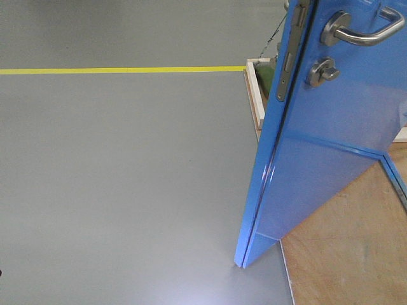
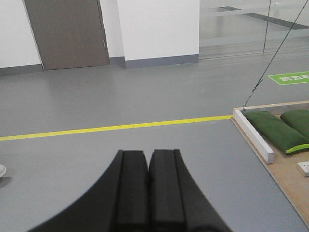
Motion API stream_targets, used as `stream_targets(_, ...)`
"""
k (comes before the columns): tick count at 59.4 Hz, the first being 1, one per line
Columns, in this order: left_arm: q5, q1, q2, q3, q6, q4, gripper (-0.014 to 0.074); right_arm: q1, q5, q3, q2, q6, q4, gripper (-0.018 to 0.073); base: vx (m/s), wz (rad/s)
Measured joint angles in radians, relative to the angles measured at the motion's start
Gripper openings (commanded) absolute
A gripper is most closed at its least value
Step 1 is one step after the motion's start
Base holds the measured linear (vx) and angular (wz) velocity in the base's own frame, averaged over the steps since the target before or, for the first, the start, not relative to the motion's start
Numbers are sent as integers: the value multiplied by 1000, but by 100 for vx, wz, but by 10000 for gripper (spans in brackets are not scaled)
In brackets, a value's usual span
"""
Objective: Move to blue door and open it
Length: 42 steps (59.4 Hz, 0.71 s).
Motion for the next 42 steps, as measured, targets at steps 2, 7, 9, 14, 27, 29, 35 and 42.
stream_targets(2, 0, 0, 0, 0, 0, 0, 70, 0, 0, 0, 0, 0, 0, -8, 0, 0)
stream_targets(7, 0, 0, 0, 0, 0, 0, 70, -2, -1, 1, -5, 0, 0, -8, 0, 0)
stream_targets(9, 0, 0, 0, 0, 0, 0, 70, -4, 1, 1, -6, 0, 0, -8, 0, 0)
stream_targets(14, 0, 0, 0, 0, 0, 0, 70, -4, 1, 1, -8, 0, -1, -8, 0, 0)
stream_targets(27, 0, 0, 0, 0, 0, 0, 70, -4, 0, 1, -4, 0, -1, -8, 0, 0)
stream_targets(29, 0, 0, 0, 0, 0, 0, 70, -4, 0, 1, -3, 0, -1, -8, 0, 0)
stream_targets(35, 0, 0, 0, 0, 0, 0, 70, -4, 0, 1, -3, 0, -1, -8, 0, 0)
stream_targets(42, 0, 0, 0, 0, 0, 0, 70, -4, 0, 1, -3, 0, -1, -8, 0, 0)
